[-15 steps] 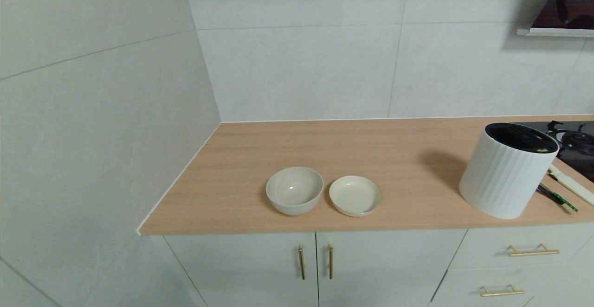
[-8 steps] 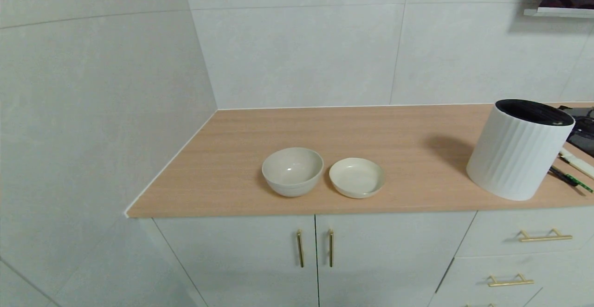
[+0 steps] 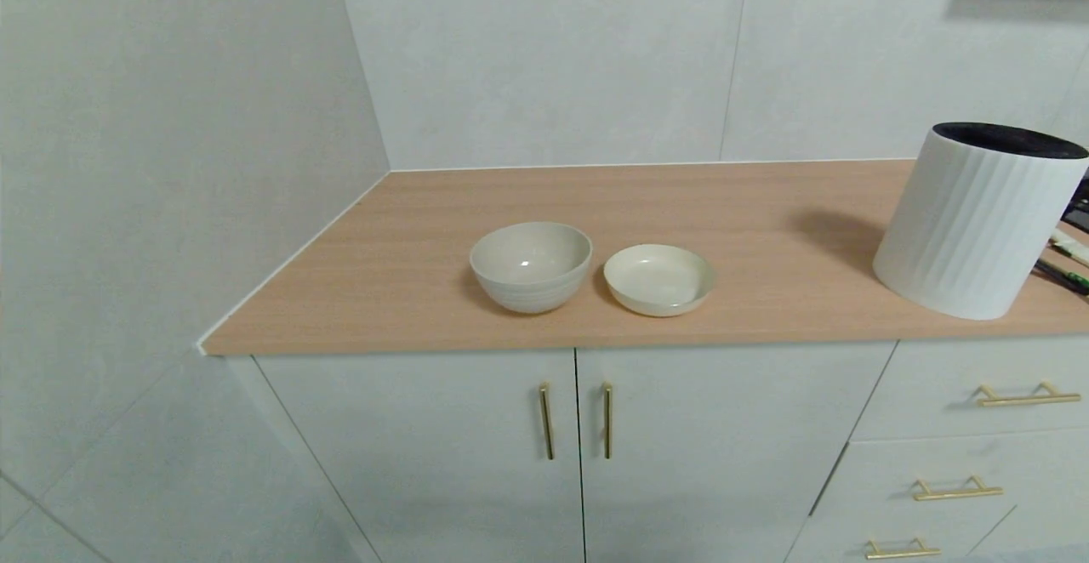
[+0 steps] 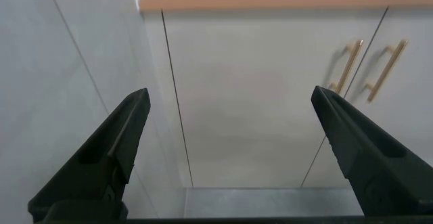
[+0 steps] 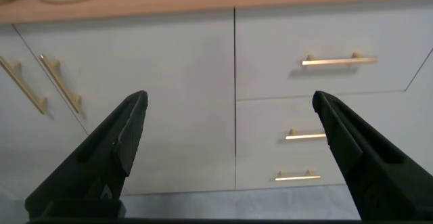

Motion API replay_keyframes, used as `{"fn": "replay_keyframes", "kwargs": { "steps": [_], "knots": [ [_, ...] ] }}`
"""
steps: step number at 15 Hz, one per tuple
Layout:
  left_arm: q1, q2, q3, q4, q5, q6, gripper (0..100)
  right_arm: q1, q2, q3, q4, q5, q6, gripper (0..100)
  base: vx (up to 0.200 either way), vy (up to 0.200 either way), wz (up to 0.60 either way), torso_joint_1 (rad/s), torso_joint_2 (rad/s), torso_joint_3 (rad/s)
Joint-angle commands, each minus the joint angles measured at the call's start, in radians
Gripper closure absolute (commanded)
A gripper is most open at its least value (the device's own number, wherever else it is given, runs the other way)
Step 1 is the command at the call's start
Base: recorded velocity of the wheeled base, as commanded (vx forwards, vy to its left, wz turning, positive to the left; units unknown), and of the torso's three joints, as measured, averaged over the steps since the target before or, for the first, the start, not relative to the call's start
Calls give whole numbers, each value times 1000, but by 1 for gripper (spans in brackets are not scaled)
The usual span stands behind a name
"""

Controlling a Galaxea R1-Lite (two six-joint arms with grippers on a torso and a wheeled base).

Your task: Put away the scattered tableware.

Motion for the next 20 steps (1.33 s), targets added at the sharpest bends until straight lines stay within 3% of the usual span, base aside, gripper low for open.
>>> {"fn": "replay_keyframes", "kwargs": {
  "steps": [1, 15, 20],
  "knots": [
    [0, 2, 0, 0, 1, -1, 0, 0, 0, 0, 0, 0, 0, 0, 0, 0, 0, -203, 500, 281],
    [0, 0, -1, 0, 1, -1, 0, 0, 0, 0, 0, 0, 0, 0, 0, 0, 0, -158, 465, 305],
    [0, 2, 0, 0, 1, -1, 0, 0, 0, 0, 0, 1, 0, 0, 0, 0, 0, -19, 97, 72]
  ]
}}
